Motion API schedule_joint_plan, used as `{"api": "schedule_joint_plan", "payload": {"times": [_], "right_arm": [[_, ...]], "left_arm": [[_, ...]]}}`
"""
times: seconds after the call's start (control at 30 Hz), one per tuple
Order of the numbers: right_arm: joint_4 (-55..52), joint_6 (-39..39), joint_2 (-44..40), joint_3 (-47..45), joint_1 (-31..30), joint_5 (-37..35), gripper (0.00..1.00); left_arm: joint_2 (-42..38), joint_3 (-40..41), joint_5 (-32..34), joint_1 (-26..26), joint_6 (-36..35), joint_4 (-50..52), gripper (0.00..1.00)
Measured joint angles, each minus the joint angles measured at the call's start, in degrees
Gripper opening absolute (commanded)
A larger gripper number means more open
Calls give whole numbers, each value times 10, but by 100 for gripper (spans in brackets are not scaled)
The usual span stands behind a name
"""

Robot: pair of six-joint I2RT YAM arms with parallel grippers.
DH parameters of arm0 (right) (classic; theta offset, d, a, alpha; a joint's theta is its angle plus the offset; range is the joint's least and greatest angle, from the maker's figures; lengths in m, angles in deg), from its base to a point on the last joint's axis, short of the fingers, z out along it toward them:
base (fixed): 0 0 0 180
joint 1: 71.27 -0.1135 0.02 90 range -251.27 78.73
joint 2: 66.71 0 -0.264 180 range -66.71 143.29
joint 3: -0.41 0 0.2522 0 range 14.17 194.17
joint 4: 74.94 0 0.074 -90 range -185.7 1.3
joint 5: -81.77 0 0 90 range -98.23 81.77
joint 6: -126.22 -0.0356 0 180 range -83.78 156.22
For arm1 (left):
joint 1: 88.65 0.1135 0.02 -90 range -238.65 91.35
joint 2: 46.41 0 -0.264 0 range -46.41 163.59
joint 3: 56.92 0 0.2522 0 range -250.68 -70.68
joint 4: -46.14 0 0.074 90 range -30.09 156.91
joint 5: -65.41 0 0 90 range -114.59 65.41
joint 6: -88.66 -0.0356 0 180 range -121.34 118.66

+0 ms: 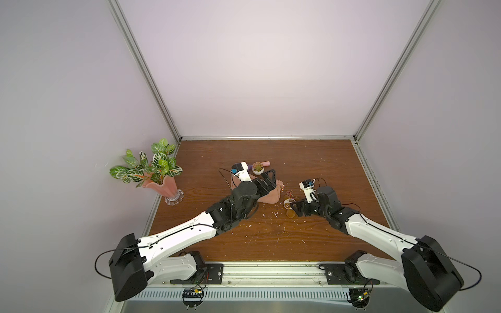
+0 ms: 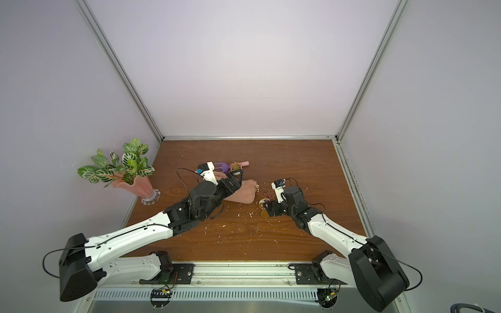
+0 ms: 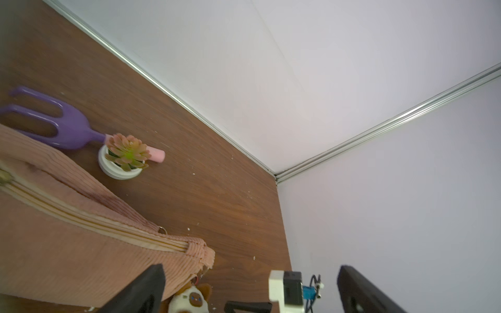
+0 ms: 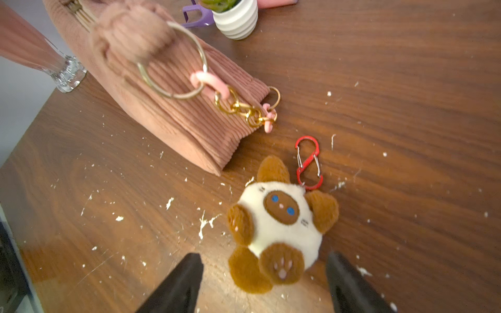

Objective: Remove the decoration from the bag
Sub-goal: Reset both arms

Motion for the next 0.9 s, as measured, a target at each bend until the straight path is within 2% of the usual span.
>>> {"api": "schedule_joint_plan", "payload": {"times": [0.23, 0.37, 0.53, 0.67, 0.9], "right_arm": [[-1, -7, -133, -15, 9, -109, 100], [24, 2, -162, -1, 42, -209, 99], [115, 35, -142, -9, 94, -340, 100], [230, 69, -119, -66, 119, -421, 100], [400, 103, -35, -148, 171, -482, 100]], "left_arm": [[-76, -16, 162, 9, -137, 27, 100], [-138, 4, 227, 61, -217, 10, 100], [-201, 85, 254, 179, -299, -39, 100], [-216, 164, 255, 233, -385, -114, 100], [-173, 214, 209, 314, -444, -179, 100]]}}
